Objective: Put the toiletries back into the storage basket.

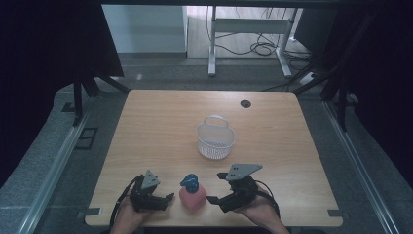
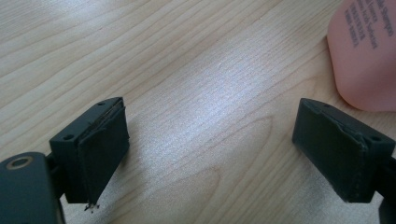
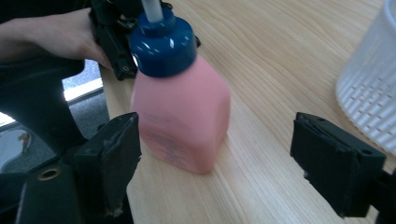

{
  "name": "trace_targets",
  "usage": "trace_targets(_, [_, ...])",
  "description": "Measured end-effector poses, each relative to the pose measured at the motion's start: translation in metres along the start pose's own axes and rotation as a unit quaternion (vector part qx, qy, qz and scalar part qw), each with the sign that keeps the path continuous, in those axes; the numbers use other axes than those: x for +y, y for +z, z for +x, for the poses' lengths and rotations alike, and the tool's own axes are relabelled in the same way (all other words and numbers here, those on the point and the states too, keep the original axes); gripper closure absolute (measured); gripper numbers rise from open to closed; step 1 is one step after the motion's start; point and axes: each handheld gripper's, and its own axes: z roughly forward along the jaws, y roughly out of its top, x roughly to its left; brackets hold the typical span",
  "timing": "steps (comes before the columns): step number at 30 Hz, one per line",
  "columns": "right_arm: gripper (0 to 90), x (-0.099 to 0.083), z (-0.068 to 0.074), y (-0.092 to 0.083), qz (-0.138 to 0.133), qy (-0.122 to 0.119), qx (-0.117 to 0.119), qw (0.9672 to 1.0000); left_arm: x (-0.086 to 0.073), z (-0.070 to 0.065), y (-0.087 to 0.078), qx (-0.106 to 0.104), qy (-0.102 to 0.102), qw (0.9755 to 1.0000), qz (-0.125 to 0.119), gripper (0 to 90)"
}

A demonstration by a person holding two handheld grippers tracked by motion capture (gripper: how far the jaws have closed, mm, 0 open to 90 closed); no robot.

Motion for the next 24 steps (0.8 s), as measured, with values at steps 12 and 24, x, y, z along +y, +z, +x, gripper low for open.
trace_targets(12, [29.8,0.018,0.009,0.012,0.001,-0.019,0.017,0.9997,0.0,0.0,0.0,0.0,0.001,1.0,0.001,10.4])
trace_targets(24, [41.4,0.033,0.017,0.024,-0.002,-0.038,0.03,0.9988,0.0,0.0,0.0,0.0,0.0,1.0,0.0,10.4])
